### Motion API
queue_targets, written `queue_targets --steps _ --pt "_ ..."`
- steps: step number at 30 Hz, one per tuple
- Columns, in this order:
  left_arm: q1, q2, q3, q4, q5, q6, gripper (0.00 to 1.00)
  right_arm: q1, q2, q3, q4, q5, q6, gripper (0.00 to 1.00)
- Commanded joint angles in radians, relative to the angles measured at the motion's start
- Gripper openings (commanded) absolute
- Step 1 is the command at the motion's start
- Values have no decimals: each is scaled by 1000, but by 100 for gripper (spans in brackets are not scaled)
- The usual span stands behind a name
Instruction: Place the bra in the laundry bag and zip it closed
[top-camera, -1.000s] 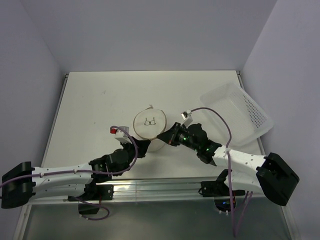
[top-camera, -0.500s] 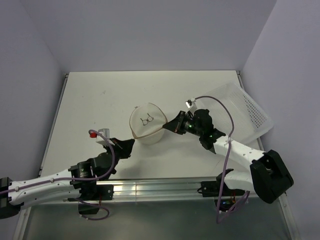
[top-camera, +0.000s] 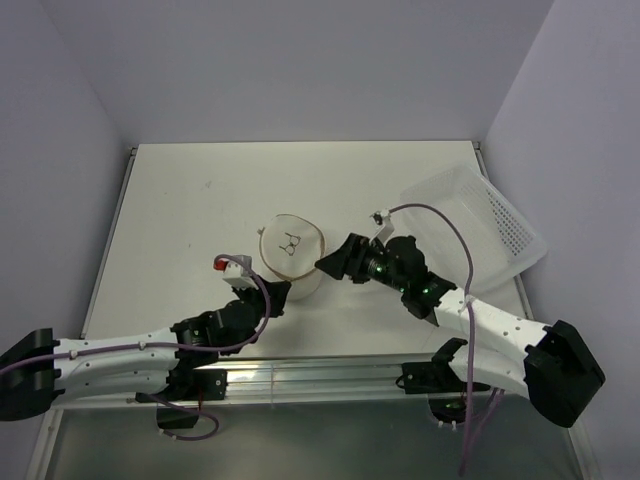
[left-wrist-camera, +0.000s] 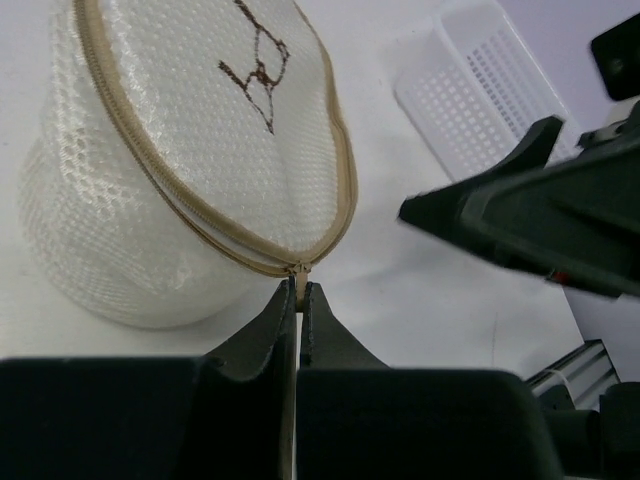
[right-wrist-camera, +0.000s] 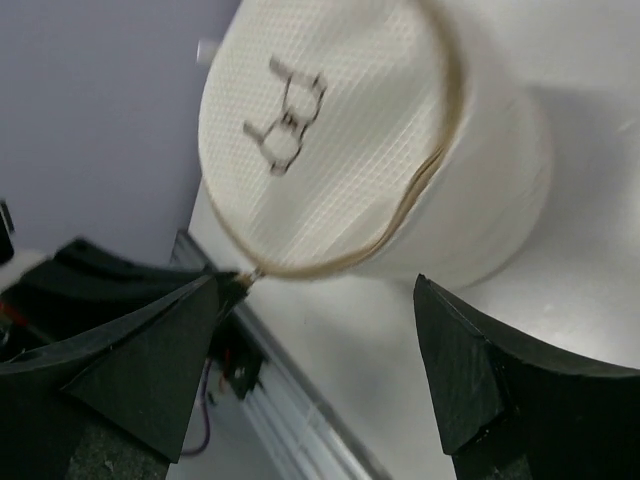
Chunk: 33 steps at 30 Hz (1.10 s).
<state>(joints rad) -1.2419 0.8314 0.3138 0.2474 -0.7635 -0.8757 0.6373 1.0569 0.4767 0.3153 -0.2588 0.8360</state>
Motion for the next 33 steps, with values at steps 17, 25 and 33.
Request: queue_targets --steps 17,25,33 --pt "-22 83 48 188 104 -6 0 122 146 -15 265 107 169 32" --pt "-21 -14 34 -25 -14 6 0 4 120 2 186 43 91 0" --pt "-21 -172 18 -281 -112 -34 0 -134 189 89 102 -49 2 0"
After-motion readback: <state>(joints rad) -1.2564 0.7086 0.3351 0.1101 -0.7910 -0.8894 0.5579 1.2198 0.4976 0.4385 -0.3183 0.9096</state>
